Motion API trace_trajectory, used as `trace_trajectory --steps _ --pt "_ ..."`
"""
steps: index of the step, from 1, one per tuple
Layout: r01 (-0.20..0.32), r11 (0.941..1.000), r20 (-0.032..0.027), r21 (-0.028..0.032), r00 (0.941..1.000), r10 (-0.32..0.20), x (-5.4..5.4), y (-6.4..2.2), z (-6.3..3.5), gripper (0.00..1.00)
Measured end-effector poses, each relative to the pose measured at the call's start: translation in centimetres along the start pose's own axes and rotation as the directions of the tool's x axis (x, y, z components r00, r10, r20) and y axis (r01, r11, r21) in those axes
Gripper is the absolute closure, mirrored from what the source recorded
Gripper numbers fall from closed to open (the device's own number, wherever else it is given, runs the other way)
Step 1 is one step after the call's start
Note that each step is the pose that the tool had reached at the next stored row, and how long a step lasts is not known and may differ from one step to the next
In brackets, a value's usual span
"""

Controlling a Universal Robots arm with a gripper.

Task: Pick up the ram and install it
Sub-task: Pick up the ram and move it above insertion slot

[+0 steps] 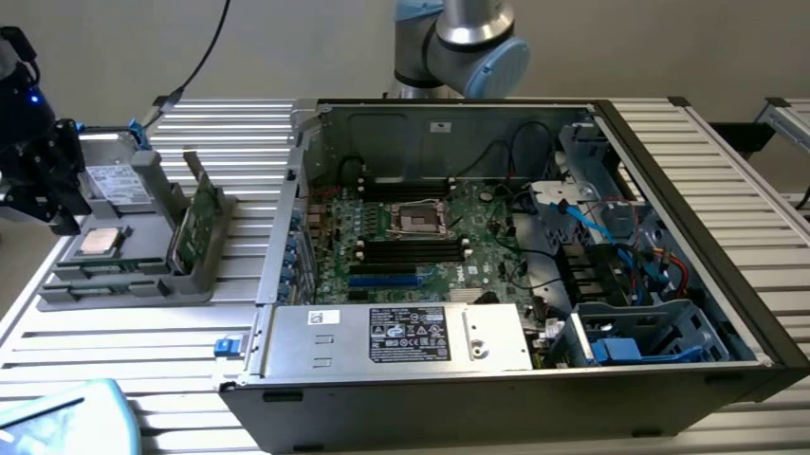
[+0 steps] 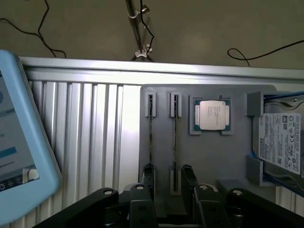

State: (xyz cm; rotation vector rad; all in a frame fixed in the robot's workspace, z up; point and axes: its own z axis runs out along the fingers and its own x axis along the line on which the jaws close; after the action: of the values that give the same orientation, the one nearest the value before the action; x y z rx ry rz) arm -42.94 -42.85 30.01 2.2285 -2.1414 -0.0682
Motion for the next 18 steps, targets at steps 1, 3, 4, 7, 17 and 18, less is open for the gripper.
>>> trace_trajectory --steps 1,3,4,7,17,18 --pt "0.001 1.0 0.0 0.0001 1.0 -0.001 0.1 -0.01 0.18 0.63" --pt "0.005 1.0 -0.0001 0.0002 1.0 -0.005 0.2 -0.03 0.56 0.63" --pt "0.007 1.0 -0.0004 0.0001 1.0 -0.007 0.3 -0.04 0.73 0.63" --pt "0.012 0.9999 -0.0008 0.0001 0.9999 -0.012 0.3 -0.07 1.28 0.63" --pt "0.026 0.9997 -0.0016 0.0002 0.9997 -0.026 0.4 -0.19 3.1 0.63" --pt "0.027 0.9996 -0.0018 0.0002 0.9996 -0.027 0.4 -0.21 3.27 0.63"
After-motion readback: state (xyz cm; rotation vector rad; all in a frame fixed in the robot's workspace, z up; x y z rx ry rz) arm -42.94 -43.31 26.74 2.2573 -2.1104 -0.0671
